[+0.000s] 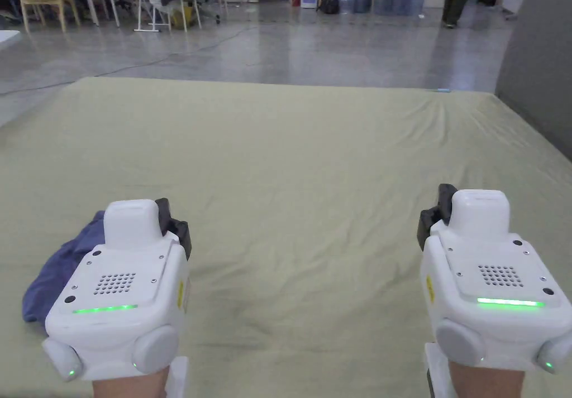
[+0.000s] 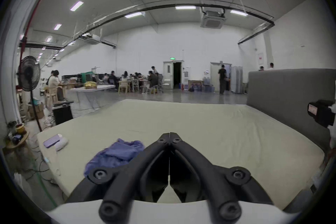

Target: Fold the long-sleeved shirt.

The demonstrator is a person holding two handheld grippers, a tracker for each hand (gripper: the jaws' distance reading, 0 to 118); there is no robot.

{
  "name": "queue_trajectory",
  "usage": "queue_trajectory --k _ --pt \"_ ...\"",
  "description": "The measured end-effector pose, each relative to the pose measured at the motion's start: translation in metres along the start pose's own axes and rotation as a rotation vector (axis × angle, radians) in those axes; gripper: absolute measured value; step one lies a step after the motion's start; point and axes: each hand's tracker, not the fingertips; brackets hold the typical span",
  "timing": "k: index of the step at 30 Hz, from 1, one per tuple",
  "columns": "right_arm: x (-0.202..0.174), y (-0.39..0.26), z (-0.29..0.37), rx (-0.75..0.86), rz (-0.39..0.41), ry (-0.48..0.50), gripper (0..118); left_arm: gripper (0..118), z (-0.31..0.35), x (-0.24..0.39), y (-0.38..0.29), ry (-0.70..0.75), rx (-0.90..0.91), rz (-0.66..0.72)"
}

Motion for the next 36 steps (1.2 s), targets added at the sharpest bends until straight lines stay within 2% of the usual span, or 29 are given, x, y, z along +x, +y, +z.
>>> queue_trajectory --k 5,8,13,16,17,19,20,21,22,23,26,28,30,31,33,34,36 --pt "-0.090 0.006 -0.007 0.004 -0.008 0.221 0 0 0.031 -0.073 0.014 0.208 -0.002 -0.025" --pt "-0.132 0.005 -0.005 0.005 -0.010 0.310 0 0 0.045 -0.109 0.015 0.279 -0.017 -0.011" --pt "-0.160 0.001 -0.006 -0.011 -0.007 0.368 0 0 0.045 -0.126 0.011 0.281 -0.091 -0.007" --pt "-0.164 0.004 -0.011 -0.016 0.000 0.384 0 0 0.014 -0.130 0.015 0.186 -0.229 0.028" --pt "-0.165 0.004 -0.013 -0.017 0.000 0.387 0 24 -0.003 -0.132 0.017 0.167 -0.296 0.068" --pt "-0.166 0.005 -0.017 -0.019 0.005 0.392 0 102 -0.054 -0.142 0.017 0.120 -0.476 0.183" --pt "-0.167 0.005 -0.018 -0.023 0.006 0.392 0 117 -0.075 -0.145 0.013 0.110 -0.555 0.213" --pt "-0.167 0.004 -0.019 -0.028 0.006 0.389 0 116 -0.101 -0.148 0.005 0.097 -0.670 0.214" --pt "-0.167 0.002 -0.020 -0.030 0.005 0.388 0 116 -0.127 -0.155 0.000 0.053 -0.634 0.214" --pt "-0.166 0.000 -0.021 -0.033 0.004 0.389 0 116 -0.150 -0.156 -0.009 0.091 -0.715 0.188" --pt "-0.166 -0.009 -0.029 -0.052 0.024 0.385 0 116 -0.215 -0.161 -0.046 0.160 -0.813 0.099" --pt "-0.164 -0.016 -0.036 -0.071 0.033 0.379 0 116 -0.248 -0.169 -0.066 0.180 -0.875 0.108" --pt "-0.162 -0.023 -0.043 -0.092 0.042 0.365 0 108 -0.257 -0.167 -0.080 0.187 -0.916 0.152" --pt "-0.161 -0.027 -0.047 -0.103 0.045 0.359 0 96 -0.264 -0.168 -0.086 0.194 -0.937 0.176" --pt "-0.159 -0.033 -0.055 -0.122 0.048 0.347 0 22 -0.272 -0.169 -0.095 0.183 -1.000 0.238" --pt "-0.157 -0.035 -0.057 -0.136 0.049 0.342 0 5 -0.267 -0.163 -0.096 0.174 -0.981 0.227" --pt "-0.153 -0.038 -0.059 -0.149 0.044 0.336 0 5 -0.263 -0.153 -0.090 0.155 -0.938 0.124"
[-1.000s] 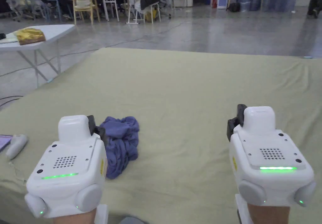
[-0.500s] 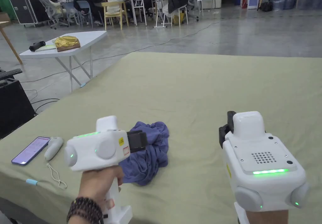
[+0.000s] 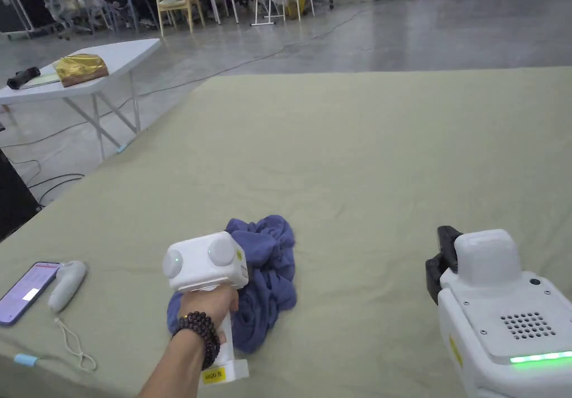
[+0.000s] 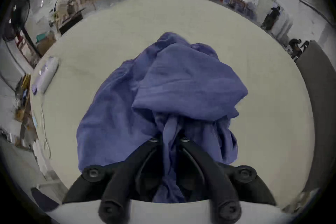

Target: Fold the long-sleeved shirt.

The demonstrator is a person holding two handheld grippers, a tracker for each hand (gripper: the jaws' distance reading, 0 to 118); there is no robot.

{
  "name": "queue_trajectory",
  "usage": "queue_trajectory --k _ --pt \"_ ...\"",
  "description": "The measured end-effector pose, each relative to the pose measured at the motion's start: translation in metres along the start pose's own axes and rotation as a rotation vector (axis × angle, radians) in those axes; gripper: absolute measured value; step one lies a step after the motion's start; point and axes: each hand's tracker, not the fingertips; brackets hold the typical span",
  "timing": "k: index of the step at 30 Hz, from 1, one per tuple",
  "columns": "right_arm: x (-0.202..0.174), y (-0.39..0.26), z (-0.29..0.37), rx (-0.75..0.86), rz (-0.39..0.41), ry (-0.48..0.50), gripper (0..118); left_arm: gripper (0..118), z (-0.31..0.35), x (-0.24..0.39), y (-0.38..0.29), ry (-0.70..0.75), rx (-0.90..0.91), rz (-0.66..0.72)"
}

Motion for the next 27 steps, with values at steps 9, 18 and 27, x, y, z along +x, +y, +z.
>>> queue_trajectory --k 9,18,27 --pt "0.050 0.004 0.027 0.009 -0.035 -0.102 0 4 0.090 0.133 0.013 -0.313 0.174 -0.247" --pt "0.165 -0.001 0.081 -0.002 -0.090 -0.399 0 4 0.104 0.440 -0.039 -0.702 0.076 -0.537" --pt "0.240 -0.030 0.107 -0.060 -0.160 -0.535 0 52 0.061 0.533 -0.097 -0.670 0.049 -0.563"
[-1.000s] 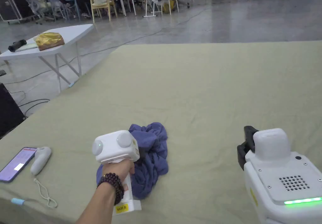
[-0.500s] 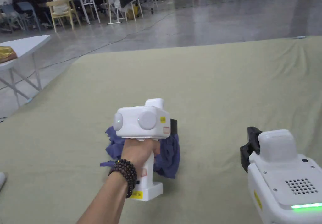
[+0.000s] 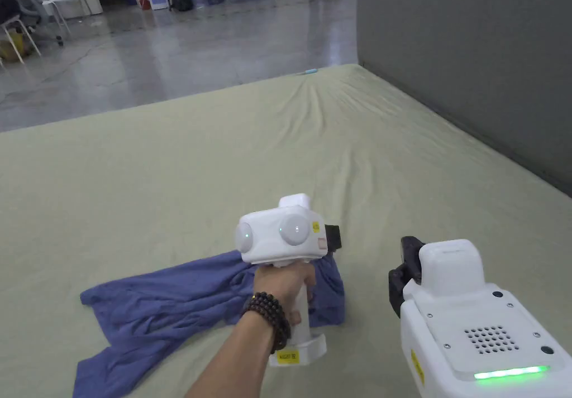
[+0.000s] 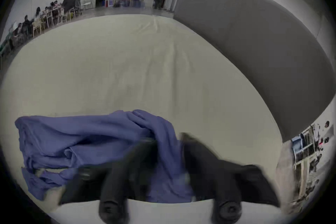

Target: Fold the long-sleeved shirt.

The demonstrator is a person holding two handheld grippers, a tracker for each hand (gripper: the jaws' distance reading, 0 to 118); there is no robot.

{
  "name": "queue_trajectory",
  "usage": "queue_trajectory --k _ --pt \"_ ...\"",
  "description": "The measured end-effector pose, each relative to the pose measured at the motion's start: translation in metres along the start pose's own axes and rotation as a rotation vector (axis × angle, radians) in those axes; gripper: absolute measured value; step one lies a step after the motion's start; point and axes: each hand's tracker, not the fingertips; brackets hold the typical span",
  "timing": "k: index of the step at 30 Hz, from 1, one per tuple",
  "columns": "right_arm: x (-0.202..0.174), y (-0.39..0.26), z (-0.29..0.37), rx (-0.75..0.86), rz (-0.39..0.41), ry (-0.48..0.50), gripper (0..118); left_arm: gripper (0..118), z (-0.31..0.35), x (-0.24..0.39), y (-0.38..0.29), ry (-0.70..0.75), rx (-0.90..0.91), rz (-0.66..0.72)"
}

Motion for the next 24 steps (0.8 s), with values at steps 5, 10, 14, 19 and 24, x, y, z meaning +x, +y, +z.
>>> queue_trajectory --k 5,10,14,19,24 --pt "0.000 0.001 0.005 -0.070 -0.049 0.070 0 117 0.106 -0.040 -0.025 -0.007 0.281 0.027" --pt "-0.025 0.008 0.026 -0.046 0.006 0.155 0 116 0.232 -0.073 -0.116 0.147 0.498 0.005" --pt "-0.041 0.013 0.039 -0.071 0.016 0.210 0 70 0.301 -0.083 -0.196 0.340 0.625 -0.012" --pt "-0.056 0.018 0.053 -0.040 0.036 0.190 0 0 0.324 -0.107 -0.238 0.602 0.541 0.031" --pt "-0.063 0.024 0.057 -0.025 0.021 0.176 0 0 0.327 -0.123 -0.240 0.545 0.506 0.075"
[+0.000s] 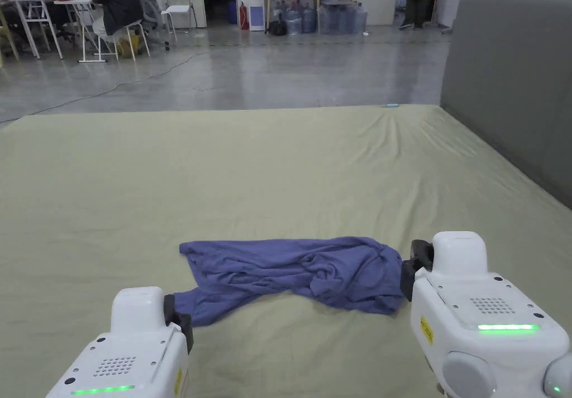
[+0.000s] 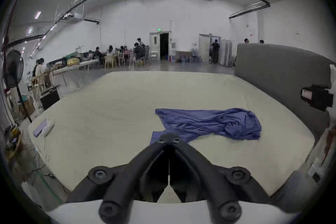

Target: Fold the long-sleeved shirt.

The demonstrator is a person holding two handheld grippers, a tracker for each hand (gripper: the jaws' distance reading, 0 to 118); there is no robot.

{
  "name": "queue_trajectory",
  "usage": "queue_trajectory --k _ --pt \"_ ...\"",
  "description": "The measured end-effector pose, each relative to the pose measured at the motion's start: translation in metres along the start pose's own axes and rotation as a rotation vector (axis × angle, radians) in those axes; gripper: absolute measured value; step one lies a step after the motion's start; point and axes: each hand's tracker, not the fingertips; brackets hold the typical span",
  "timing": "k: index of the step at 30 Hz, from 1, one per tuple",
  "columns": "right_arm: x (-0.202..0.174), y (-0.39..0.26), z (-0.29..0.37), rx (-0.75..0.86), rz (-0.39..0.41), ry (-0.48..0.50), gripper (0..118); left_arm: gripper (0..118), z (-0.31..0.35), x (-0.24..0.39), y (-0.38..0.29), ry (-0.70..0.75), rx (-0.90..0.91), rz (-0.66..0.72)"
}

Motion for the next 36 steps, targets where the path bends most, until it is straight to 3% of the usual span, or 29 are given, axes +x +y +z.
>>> queue_trajectory --k 7,11,12,13,14,15,16,21,24,25,27,29,30,31,32,33,36 --pt "-0.004 -0.001 -0.009 -0.015 0.029 -0.032 0 0 -0.012 0.015 0.026 -0.076 -0.035 -0.002" --pt "0.001 -0.005 -0.021 -0.065 0.002 0.000 0 0 -0.069 0.007 0.078 -0.092 -0.106 0.052" --pt "0.001 -0.006 -0.025 -0.070 0.001 -0.001 0 7 -0.097 0.003 0.089 -0.111 -0.166 0.059" --pt "0.001 -0.007 -0.030 -0.077 0.006 -0.004 0 35 -0.128 -0.001 0.098 -0.139 -0.224 0.074" --pt "0.002 -0.009 -0.034 -0.083 0.008 -0.009 0 81 -0.167 -0.001 0.106 -0.137 -0.300 0.064" --pt "0.003 -0.011 -0.039 -0.088 0.008 -0.009 0 108 -0.201 -0.001 0.109 -0.143 -0.373 0.068" --pt "0.004 -0.013 -0.045 -0.097 0.006 -0.003 0 114 -0.237 0.001 0.112 -0.107 -0.439 0.020" --pt "0.009 -0.028 -0.079 -0.152 0.016 -0.011 0 112 -0.384 0.000 0.101 -0.010 -0.629 -0.106" --pt "0.013 -0.034 -0.096 -0.190 0.031 -0.009 0 107 -0.425 0.004 0.085 0.048 -0.722 -0.141" --pt "0.013 -0.037 -0.101 -0.197 0.037 -0.017 0 101 -0.435 0.003 0.078 0.028 -0.742 -0.137" --pt "0.017 -0.040 -0.111 -0.210 0.040 -0.024 0 74 -0.444 0.003 0.065 0.028 -0.807 -0.108" --pt "0.019 -0.042 -0.123 -0.230 0.048 -0.031 0 55 -0.435 -0.002 0.067 -0.040 -0.777 0.089" --pt "0.021 -0.042 -0.127 -0.238 0.055 -0.031 0 48 -0.430 0.000 0.072 -0.009 -0.766 0.073" --pt "0.023 -0.040 -0.133 -0.247 0.064 -0.033 0 48 -0.419 0.002 0.078 -0.017 -0.747 0.038" --pt "0.026 -0.036 -0.139 -0.256 0.066 -0.038 0 0 -0.412 0.003 0.084 -0.080 -0.712 0.023" --pt "0.029 -0.031 -0.146 -0.270 0.063 -0.048 0 0 -0.405 0.006 0.089 -0.118 -0.699 0.087" --pt "0.050 -0.012 -0.172 -0.385 -0.021 -0.115 0 0 -0.386 0.012 0.103 -0.097 -0.674 -0.010"
